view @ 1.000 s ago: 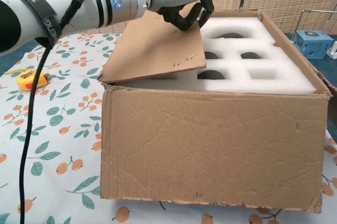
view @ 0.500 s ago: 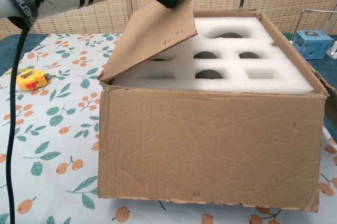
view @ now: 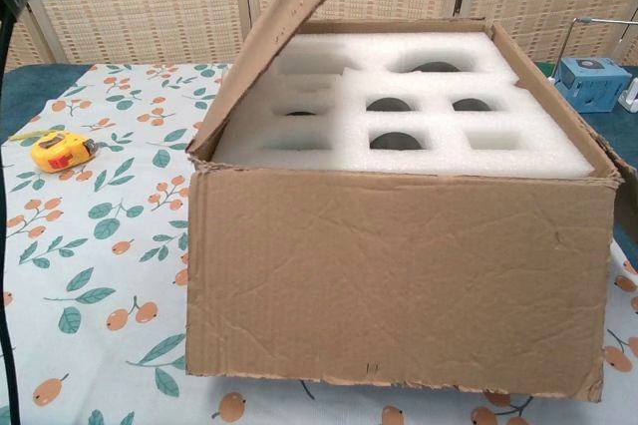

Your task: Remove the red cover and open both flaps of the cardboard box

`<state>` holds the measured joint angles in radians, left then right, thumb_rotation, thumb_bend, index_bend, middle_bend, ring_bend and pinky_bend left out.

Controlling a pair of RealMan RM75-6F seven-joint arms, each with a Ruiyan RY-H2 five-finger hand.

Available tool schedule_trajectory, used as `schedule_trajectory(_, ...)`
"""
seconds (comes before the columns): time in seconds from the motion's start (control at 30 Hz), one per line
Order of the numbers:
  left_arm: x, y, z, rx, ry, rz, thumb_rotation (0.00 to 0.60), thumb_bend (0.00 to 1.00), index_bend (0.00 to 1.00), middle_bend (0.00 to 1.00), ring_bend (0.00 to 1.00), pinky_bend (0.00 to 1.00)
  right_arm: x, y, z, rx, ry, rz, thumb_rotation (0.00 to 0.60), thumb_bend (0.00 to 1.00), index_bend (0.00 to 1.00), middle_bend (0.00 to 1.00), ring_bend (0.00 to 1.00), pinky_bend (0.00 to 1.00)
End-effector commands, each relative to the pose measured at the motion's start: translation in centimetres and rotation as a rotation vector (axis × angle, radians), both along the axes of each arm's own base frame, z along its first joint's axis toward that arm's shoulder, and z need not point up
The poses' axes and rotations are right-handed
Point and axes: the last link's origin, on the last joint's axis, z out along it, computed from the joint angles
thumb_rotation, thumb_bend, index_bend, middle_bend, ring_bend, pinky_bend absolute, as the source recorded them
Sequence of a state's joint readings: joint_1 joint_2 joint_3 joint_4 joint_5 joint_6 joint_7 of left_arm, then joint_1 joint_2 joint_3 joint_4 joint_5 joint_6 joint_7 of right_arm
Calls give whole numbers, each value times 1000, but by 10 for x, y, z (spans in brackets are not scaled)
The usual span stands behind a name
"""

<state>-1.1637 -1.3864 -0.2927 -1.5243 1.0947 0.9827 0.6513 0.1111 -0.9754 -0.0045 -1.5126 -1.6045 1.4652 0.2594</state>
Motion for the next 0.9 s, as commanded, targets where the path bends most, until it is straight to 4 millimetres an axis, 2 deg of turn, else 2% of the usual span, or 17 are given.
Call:
schedule_trajectory(0.03, -3, 0, 6, 21, 5, 5, 600, 978, 531, 12, 0, 0, 0, 1, 1, -7, 0, -1, 308, 504, 294, 0, 0, 0)
schedule_trajectory(0.43, -25, 4, 33, 97, 8, 63, 600, 978, 554, 12, 0, 0, 0, 4, 0, -8, -5, -5, 310, 504, 271, 0, 0, 0)
schedule_trajectory(0.9, -57, 24, 69, 161, -65, 195, 600, 978, 514, 12, 0, 0, 2, 6, 4, -31, -7, -9, 311, 505, 259, 0, 0, 0)
